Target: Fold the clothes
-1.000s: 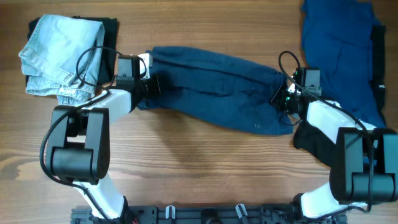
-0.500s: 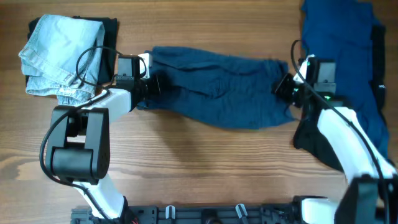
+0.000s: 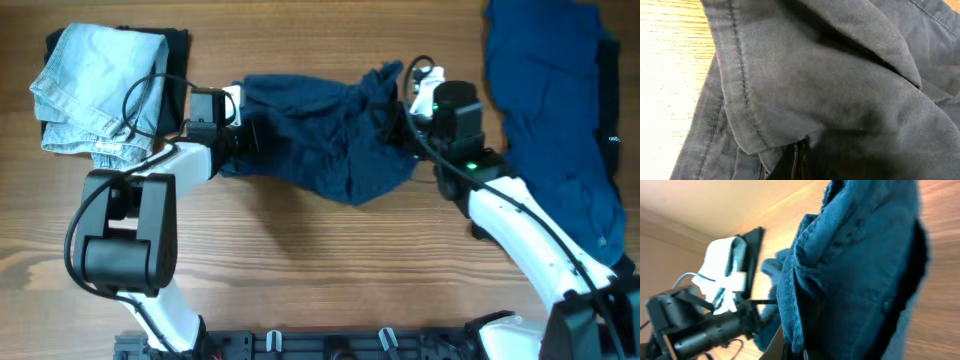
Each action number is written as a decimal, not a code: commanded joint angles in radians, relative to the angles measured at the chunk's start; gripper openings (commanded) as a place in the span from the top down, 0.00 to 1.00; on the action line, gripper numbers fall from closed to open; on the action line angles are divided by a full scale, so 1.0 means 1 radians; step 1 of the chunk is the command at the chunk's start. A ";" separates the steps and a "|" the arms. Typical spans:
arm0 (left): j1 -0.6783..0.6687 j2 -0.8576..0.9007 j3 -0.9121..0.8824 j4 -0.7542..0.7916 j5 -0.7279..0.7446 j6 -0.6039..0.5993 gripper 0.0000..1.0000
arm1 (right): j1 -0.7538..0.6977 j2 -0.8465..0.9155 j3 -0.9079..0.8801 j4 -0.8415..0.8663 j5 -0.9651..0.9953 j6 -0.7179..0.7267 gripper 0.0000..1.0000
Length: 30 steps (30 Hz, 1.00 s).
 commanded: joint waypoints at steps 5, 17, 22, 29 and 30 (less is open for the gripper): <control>-0.051 0.041 -0.011 -0.019 -0.033 -0.006 0.96 | 0.076 0.175 0.020 0.275 0.015 0.119 0.96; -0.052 0.035 -0.011 -0.027 -0.033 -0.006 0.96 | 0.121 0.390 0.225 0.377 0.006 0.183 0.96; -0.052 -0.018 -0.011 -0.041 -0.033 -0.006 0.96 | 0.127 0.390 0.263 0.374 -0.039 0.181 0.96; -0.052 -0.042 -0.011 -0.043 -0.033 -0.006 0.96 | 0.191 0.390 0.274 0.374 0.003 0.146 0.96; -0.052 -0.042 -0.011 -0.042 -0.033 -0.006 0.96 | 0.202 0.390 0.274 0.373 0.010 0.140 0.96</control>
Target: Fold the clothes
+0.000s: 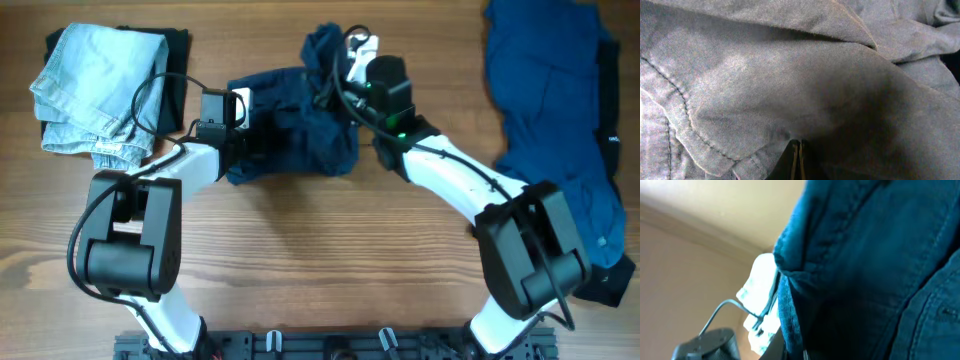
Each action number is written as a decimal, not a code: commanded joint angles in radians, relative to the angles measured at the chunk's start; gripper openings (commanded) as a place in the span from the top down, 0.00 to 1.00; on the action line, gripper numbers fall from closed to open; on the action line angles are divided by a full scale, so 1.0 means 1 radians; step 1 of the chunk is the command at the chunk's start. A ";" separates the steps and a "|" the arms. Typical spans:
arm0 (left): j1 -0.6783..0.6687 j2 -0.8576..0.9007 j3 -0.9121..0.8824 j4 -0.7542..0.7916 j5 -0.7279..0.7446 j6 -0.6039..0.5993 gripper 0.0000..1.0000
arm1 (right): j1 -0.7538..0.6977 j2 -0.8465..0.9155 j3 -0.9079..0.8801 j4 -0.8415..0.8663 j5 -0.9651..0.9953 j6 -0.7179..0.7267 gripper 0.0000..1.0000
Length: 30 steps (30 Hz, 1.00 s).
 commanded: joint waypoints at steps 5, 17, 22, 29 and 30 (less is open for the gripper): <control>-0.009 -0.023 -0.013 -0.006 -0.004 -0.034 0.96 | 0.048 0.008 0.031 -0.018 0.027 -0.034 0.96; -0.058 -0.023 -0.013 0.022 -0.010 -0.091 0.96 | -0.115 -0.108 0.066 -0.348 -0.013 -0.227 0.96; -0.132 -0.023 -0.013 0.052 -0.059 -0.113 0.96 | -0.171 -0.144 0.068 -0.451 -0.016 -0.253 0.96; -0.200 -0.023 -0.013 0.055 -0.136 -0.116 0.96 | -0.270 -0.187 0.068 -0.542 -0.022 -0.267 0.96; -0.200 -0.023 -0.013 0.055 -0.136 -0.121 0.96 | -0.286 -0.193 0.068 -0.548 -0.033 -0.281 0.96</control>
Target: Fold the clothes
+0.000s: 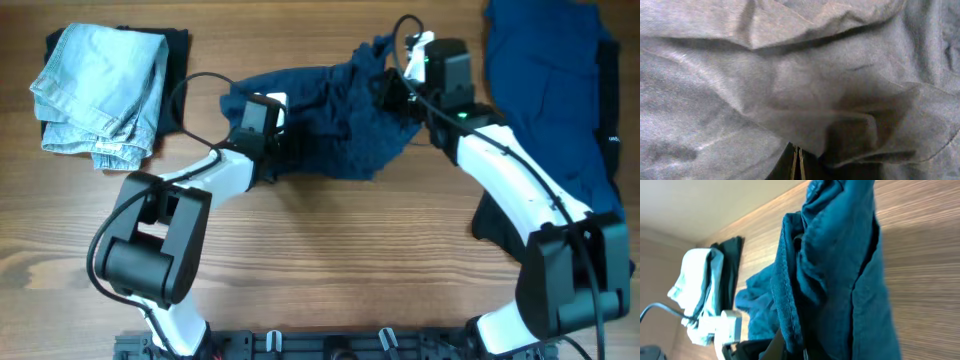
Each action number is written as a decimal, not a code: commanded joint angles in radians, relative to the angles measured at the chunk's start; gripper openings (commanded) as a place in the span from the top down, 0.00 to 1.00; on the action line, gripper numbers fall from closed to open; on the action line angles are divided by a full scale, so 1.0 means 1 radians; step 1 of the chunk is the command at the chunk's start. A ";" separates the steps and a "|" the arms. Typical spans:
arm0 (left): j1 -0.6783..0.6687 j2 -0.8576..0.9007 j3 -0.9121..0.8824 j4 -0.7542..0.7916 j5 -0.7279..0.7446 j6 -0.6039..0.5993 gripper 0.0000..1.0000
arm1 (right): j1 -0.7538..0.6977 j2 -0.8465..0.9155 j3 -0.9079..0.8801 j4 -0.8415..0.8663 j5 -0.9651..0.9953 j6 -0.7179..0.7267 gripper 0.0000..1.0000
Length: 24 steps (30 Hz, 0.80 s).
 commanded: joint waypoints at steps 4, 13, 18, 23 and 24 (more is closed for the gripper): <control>-0.010 -0.022 -0.011 0.005 -0.036 -0.031 0.96 | -0.113 -0.068 0.028 -0.053 -0.052 -0.077 0.96; -0.010 -0.022 -0.010 0.007 -0.036 -0.031 0.96 | -0.240 -0.082 0.029 -0.132 -0.094 -0.126 0.96; -0.008 -0.037 -0.010 -0.005 -0.036 -0.031 0.83 | -0.306 -0.082 0.030 -0.148 -0.142 -0.130 0.96; 0.011 -0.080 -0.010 -0.021 -0.035 -0.031 0.82 | -0.334 -0.082 0.045 -0.206 -0.139 -0.180 0.96; 0.018 -0.090 -0.010 -0.021 -0.035 -0.031 0.83 | -0.334 -0.082 0.050 -0.217 -0.129 -0.183 0.96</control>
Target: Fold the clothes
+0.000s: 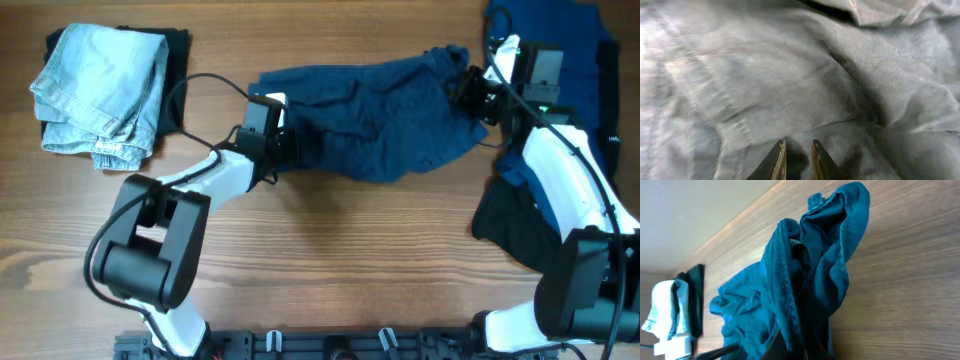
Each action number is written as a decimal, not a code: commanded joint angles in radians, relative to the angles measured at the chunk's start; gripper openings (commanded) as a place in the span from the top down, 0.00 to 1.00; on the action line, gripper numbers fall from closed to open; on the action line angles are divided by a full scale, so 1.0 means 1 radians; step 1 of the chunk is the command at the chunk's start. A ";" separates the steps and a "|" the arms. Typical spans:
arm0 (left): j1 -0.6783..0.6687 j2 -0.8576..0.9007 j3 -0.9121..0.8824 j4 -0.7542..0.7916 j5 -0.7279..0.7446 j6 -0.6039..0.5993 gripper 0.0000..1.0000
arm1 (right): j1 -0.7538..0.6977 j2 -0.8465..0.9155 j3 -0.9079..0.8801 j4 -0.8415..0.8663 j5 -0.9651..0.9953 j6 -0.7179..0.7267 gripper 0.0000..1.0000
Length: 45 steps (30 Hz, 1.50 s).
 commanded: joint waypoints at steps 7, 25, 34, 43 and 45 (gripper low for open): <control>0.032 -0.065 -0.006 -0.015 -0.005 -0.006 0.96 | 0.027 -0.039 0.073 -0.027 -0.048 -0.048 0.96; 0.034 -0.051 -0.006 -0.007 -0.005 -0.013 0.96 | 0.548 0.052 0.073 0.216 0.195 0.147 0.96; 0.034 -0.073 -0.006 -0.014 -0.006 -0.012 0.96 | 0.552 0.106 0.073 0.254 0.192 0.170 0.96; 0.084 -0.075 -0.006 -0.064 -0.009 -0.008 0.96 | 0.368 -0.009 0.095 0.018 0.187 0.055 0.96; 0.090 -0.075 -0.006 -0.067 -0.009 -0.008 0.96 | 0.327 -0.029 0.104 -0.039 0.187 0.020 0.96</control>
